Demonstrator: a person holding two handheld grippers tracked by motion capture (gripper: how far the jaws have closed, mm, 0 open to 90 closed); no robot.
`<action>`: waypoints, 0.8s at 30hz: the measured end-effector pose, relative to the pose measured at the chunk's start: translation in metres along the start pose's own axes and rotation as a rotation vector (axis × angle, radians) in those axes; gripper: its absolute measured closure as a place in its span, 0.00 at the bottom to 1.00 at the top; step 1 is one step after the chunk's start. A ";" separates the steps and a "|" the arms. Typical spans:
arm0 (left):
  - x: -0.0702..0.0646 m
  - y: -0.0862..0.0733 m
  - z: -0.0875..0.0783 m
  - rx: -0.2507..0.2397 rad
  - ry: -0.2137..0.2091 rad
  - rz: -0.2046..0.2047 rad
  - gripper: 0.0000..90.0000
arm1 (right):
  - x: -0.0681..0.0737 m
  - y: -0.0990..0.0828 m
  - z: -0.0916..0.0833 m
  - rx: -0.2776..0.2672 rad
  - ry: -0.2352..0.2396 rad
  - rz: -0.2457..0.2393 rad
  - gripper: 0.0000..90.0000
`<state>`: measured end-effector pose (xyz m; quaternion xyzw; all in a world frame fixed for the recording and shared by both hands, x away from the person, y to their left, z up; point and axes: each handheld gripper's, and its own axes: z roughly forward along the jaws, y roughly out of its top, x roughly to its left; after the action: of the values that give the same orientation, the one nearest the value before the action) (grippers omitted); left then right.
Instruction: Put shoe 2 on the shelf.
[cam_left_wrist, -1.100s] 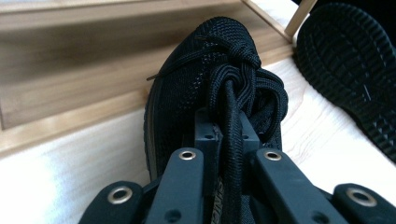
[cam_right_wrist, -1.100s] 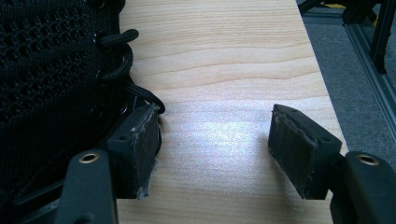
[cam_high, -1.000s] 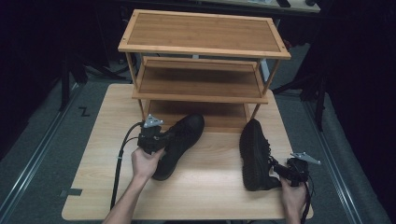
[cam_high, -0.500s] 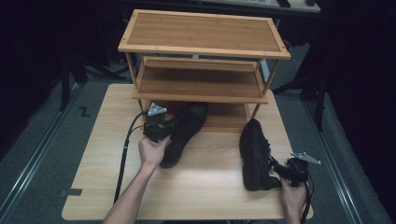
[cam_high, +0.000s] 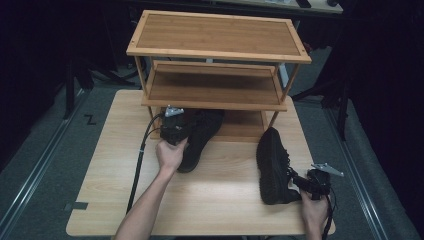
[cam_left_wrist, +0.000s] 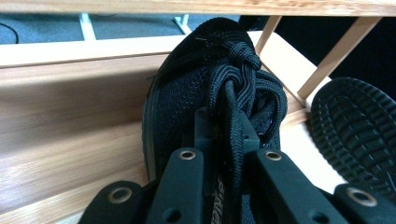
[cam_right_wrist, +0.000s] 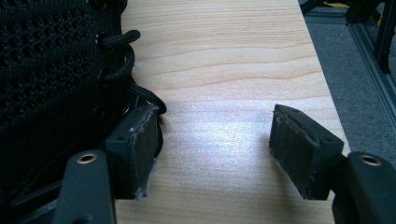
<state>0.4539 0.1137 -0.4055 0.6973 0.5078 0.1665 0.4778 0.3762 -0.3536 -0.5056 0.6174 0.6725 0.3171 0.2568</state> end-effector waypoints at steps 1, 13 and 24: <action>0.000 0.000 0.002 -0.005 0.004 -0.003 0.95 | 0.000 0.000 0.000 0.001 0.000 0.001 0.37; 0.004 0.001 0.029 -0.042 0.041 -0.049 0.95 | 0.000 0.000 0.000 0.000 0.006 -0.005 0.36; -0.001 0.008 0.052 -0.172 0.068 -0.128 0.95 | 0.000 0.000 0.000 0.001 0.016 -0.005 0.36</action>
<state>0.4953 0.0872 -0.4234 0.6139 0.5509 0.2021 0.5280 0.3759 -0.3533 -0.5055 0.6133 0.6761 0.3210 0.2522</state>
